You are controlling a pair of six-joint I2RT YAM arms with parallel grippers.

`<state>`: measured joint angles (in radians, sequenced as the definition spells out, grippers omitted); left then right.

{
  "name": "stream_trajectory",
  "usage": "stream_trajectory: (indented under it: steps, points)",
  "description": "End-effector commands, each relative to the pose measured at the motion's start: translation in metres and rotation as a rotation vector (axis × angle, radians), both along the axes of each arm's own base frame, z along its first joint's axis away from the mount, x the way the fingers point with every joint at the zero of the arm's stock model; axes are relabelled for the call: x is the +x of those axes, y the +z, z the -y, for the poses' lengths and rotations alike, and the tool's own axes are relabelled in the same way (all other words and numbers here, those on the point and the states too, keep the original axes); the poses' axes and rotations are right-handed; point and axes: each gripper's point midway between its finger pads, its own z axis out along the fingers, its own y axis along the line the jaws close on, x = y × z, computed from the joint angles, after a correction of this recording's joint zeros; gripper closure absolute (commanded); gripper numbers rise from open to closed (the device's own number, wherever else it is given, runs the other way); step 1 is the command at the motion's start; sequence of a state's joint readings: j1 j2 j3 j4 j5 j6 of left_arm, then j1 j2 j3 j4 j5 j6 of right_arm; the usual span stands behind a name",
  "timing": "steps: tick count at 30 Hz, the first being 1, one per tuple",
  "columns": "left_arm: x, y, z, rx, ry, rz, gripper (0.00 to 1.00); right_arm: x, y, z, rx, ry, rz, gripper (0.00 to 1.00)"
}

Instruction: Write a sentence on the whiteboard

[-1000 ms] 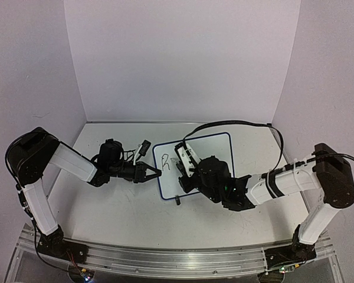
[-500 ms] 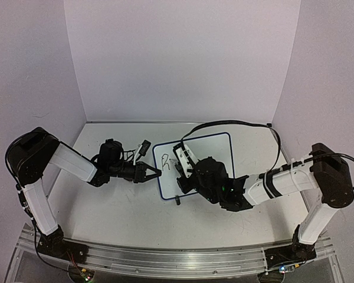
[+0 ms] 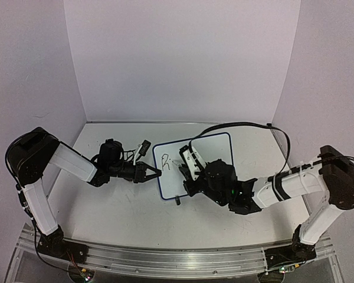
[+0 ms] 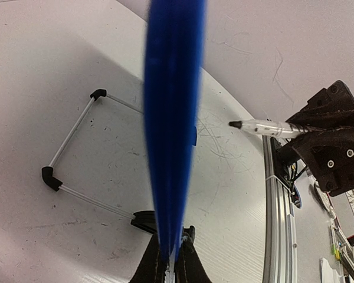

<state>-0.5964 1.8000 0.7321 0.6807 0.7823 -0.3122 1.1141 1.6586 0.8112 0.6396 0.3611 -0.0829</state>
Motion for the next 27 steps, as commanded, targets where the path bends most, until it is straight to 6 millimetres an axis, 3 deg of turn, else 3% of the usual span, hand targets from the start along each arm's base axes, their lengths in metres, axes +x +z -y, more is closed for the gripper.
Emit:
stream_trajectory:
  steps: [1,3,8,27]
  points:
    - [0.008,-0.009,-0.005,0.052,0.052,-0.016,1.0,-0.004,0.024,0.003,0.077,0.021,0.042,1.0]
    - [0.008,-0.008,-0.005,0.052,0.052,-0.016,1.0,0.0,0.014,0.0,0.045,0.008,0.023,1.0]
    - [0.008,-0.01,-0.005,0.054,0.051,-0.02,1.0,0.008,0.014,-0.011,0.033,-0.008,0.024,1.0]
    - [0.008,-0.011,-0.005,0.056,0.047,-0.02,1.0,0.018,0.003,-0.01,0.01,-0.054,0.011,1.0]
